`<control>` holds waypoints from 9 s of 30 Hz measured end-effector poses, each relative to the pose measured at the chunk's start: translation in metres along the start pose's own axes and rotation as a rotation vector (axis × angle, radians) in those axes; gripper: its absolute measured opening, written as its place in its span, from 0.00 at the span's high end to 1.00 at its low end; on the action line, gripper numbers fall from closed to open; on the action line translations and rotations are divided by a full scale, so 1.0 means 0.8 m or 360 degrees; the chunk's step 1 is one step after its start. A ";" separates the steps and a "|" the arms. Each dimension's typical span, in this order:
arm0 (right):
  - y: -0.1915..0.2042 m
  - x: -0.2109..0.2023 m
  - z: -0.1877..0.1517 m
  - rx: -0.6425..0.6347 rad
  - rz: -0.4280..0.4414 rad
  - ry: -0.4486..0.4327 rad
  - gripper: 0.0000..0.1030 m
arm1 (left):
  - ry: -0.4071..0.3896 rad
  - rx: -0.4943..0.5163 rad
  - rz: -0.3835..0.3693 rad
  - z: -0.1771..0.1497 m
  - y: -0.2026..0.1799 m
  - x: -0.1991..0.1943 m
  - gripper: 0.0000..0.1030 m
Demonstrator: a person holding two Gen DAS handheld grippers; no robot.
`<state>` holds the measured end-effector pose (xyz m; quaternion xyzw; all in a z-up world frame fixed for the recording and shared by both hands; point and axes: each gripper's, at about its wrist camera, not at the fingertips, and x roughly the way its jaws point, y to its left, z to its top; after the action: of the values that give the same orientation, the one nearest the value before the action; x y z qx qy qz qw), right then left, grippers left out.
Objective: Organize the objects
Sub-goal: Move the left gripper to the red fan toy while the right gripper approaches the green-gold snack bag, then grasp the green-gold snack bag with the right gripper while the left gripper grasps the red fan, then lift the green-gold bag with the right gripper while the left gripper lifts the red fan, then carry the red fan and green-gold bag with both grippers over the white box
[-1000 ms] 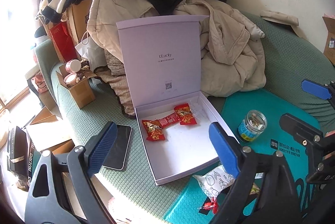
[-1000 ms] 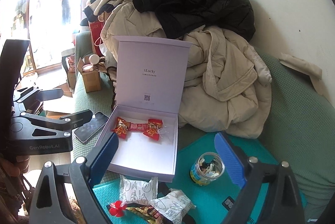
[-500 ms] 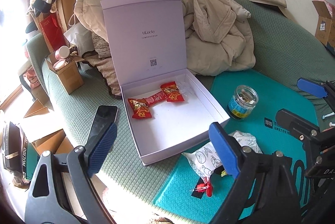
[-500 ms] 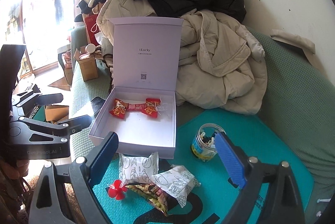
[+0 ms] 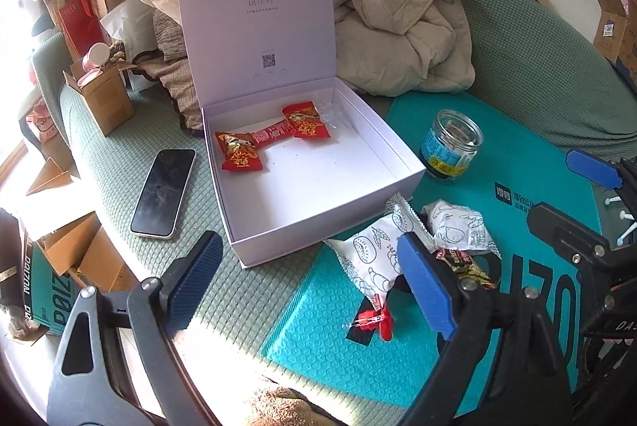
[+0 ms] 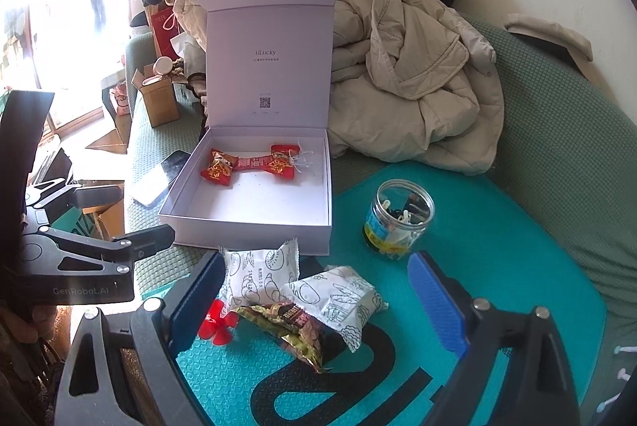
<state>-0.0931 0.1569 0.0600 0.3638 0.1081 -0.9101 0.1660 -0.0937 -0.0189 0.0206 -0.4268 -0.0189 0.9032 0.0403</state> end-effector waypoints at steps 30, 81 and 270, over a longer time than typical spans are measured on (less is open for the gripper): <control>-0.001 0.081 -0.101 0.0143 0.0188 0.0279 0.09 | 0.0346 0.0165 -0.0072 -0.080 -0.024 0.076 0.14; -0.001 0.077 -0.150 0.0198 0.0265 0.0365 0.70 | 0.0350 0.0032 -0.0228 -0.113 0.001 0.119 0.38; 0.028 0.268 0.179 -0.0331 0.0248 0.0053 0.60 | 0.0047 0.0044 0.0143 0.161 0.095 0.239 0.72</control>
<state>-0.3204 0.0424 0.0105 0.3670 0.1762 -0.8722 0.2712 -0.3185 -0.0778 -0.0496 -0.4400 0.0134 0.8979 0.0060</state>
